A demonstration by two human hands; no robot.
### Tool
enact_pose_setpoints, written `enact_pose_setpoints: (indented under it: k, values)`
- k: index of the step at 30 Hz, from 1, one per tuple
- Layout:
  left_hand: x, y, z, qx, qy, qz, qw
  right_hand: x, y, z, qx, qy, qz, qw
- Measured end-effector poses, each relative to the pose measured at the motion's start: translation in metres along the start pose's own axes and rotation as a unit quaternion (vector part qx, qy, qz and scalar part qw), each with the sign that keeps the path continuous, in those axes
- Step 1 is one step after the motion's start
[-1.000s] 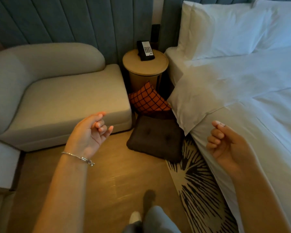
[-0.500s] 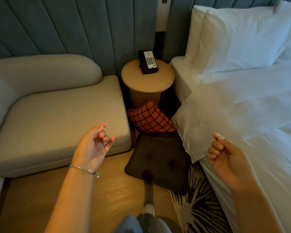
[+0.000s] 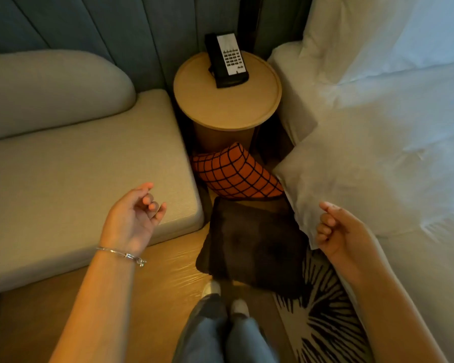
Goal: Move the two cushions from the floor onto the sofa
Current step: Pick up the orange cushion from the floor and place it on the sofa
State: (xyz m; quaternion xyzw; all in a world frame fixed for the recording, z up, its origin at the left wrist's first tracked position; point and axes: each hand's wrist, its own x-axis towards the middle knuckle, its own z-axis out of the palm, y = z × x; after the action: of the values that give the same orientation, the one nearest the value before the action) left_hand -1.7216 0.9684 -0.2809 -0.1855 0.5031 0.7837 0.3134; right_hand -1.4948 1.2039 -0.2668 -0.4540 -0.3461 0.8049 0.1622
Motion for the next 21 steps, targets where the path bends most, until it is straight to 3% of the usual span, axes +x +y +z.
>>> enact_pose_setpoints:
  k: [7, 14, 21]
  values:
    - [0.118, -0.035, 0.004, 0.059, -0.002, -0.012, 0.998, 0.141, 0.039, 0.01, -0.109, 0.025, 0.029, 0.993]
    - [0.224, -0.116, -0.027, 0.045, 0.037, -0.055, 0.997, 0.281, 0.123, 0.004, -0.248, 0.052, 0.027, 0.967]
    - [0.299, -0.179, -0.059, 0.07, 0.04, -0.082, 0.993, 0.411, 0.164, 0.014, -0.375, 0.076, -0.086, 0.92]
